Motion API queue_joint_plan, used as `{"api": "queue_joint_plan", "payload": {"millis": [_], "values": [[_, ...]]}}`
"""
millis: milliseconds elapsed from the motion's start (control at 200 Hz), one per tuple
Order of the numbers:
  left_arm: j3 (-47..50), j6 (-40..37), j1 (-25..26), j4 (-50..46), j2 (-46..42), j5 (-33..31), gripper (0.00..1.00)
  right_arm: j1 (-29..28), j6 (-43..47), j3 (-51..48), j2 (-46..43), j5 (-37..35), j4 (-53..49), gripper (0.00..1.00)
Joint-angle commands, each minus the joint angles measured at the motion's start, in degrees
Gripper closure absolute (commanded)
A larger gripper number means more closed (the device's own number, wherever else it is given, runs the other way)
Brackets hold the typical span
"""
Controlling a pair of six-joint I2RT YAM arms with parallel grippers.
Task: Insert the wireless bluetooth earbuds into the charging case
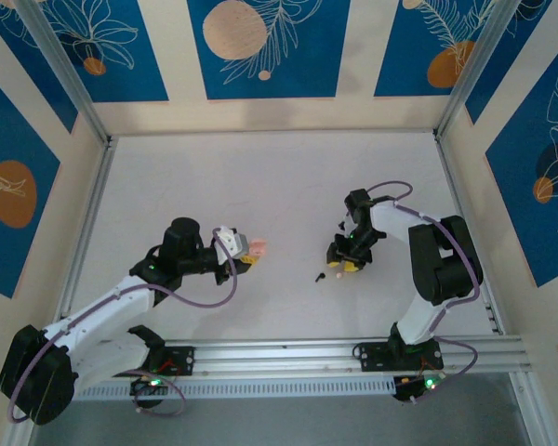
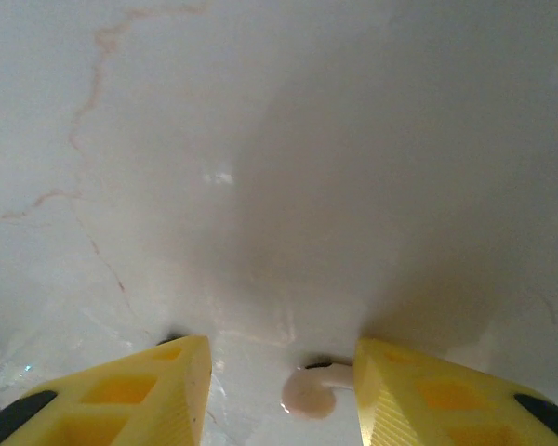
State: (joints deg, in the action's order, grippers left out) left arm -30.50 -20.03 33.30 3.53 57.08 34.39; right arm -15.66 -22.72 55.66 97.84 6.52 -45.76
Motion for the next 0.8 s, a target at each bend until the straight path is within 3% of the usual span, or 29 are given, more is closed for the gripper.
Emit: {"api": "queue_joint_plan", "payload": {"millis": [0,385,635,790], "values": [[-1.19,-1.11,0.93,-0.45,-0.48,0.27,0.88,-0.66,-0.81,-1.31,-1.74,-0.36,-2.54,0.56],[-1.2,-1.05,1.05,-0.19,-0.2,0.51,0.88,-3.76,-2.88,-1.48,-6.11,2.31,-6.99,0.56],[-1.23,-1.06,1.22,-0.1,-0.38,0.61,0.88,-4.1,1.98,5.23,-6.69,-6.3,-13.39,0.58],[-1.13,-1.1,1.42,-0.37,-0.56,-0.03,0.88,-7.7,4.12,7.73,-3.42,-12.57,-14.76,0.59]]}}
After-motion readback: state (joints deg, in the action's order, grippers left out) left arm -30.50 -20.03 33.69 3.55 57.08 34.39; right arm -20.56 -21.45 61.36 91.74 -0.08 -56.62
